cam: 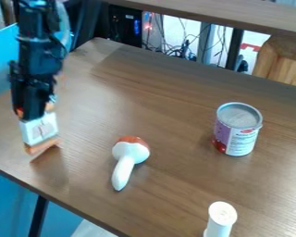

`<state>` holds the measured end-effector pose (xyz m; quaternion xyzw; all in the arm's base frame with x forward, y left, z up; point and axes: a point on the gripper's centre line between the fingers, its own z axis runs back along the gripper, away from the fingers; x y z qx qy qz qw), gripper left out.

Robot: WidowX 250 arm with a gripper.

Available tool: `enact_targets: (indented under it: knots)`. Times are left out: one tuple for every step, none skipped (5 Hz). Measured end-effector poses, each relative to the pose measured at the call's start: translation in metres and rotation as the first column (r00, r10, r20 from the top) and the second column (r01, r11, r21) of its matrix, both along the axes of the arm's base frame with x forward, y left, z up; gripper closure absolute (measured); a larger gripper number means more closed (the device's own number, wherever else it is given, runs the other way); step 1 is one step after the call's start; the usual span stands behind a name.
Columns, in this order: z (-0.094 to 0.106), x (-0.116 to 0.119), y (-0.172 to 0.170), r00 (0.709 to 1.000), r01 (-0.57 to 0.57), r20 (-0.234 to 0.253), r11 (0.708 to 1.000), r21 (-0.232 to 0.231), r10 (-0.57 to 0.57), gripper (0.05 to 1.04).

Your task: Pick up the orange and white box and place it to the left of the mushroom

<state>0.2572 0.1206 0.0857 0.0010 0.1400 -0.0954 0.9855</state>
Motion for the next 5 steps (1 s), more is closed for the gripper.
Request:
enact_targets:
  knots:
    - [-0.001, 0.003, -0.039, 0.993, 0.119, 0.018, 0.993, -0.014, -0.118, 0.702]
    - [-0.004, 0.008, -0.074, 0.980, 0.196, 0.029, 0.980, 0.026, -0.196, 0.702]
    - [-0.008, 0.007, -0.082, 0.979, 0.198, 0.028, 0.977, 0.082, -0.201, 0.702]
    - [-0.010, 0.009, -0.080, 0.981, 0.185, 0.029, 0.972, 0.148, -0.191, 0.702]
    - [-0.012, 0.013, -0.072, 0.985, 0.163, 0.019, 0.965, 0.205, -0.170, 0.633]
